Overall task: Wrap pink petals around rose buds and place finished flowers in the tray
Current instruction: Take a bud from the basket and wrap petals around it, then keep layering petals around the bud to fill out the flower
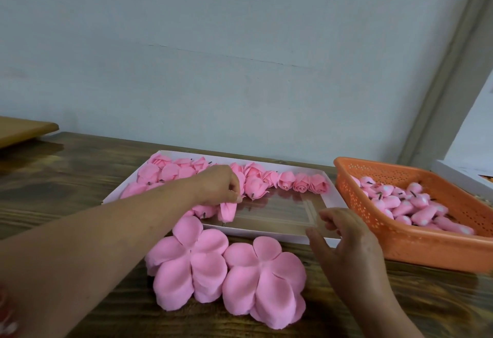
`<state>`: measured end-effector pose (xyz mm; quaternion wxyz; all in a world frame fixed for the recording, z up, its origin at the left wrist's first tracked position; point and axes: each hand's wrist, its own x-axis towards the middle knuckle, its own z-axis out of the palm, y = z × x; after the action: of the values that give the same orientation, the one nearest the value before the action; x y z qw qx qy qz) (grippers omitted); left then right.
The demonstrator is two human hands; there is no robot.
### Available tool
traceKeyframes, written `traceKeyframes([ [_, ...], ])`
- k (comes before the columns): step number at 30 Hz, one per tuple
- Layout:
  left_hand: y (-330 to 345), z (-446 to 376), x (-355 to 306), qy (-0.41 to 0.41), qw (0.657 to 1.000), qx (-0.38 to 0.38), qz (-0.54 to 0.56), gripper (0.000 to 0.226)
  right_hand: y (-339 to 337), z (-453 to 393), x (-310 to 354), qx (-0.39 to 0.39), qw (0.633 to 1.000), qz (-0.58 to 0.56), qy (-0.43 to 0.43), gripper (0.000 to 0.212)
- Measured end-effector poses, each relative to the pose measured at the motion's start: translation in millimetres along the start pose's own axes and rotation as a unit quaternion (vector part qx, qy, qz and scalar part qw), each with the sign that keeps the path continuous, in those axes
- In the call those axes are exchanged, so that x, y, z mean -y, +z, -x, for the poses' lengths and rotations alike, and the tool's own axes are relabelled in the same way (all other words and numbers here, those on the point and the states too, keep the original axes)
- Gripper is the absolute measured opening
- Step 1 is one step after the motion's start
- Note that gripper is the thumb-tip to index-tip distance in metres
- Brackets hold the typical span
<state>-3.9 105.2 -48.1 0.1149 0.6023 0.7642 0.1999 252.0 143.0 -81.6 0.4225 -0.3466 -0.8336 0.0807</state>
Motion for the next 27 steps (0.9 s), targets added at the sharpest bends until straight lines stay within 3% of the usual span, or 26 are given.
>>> traceKeyframes([
  [7,1,-4,8,-0.029,0.999,0.014,0.002,0.018,-1,1,-1,0.010,1.000,0.007,0.000,0.027],
  [20,13,-4,7,0.016,0.996,0.000,-0.090,0.020,-2,0,-3,0.008,1.000,0.018,-0.019,0.024],
  [27,13,-5,12,0.015,0.997,0.001,-0.077,0.020,-1,0,-1,0.019,0.999,0.025,-0.017,0.021],
])
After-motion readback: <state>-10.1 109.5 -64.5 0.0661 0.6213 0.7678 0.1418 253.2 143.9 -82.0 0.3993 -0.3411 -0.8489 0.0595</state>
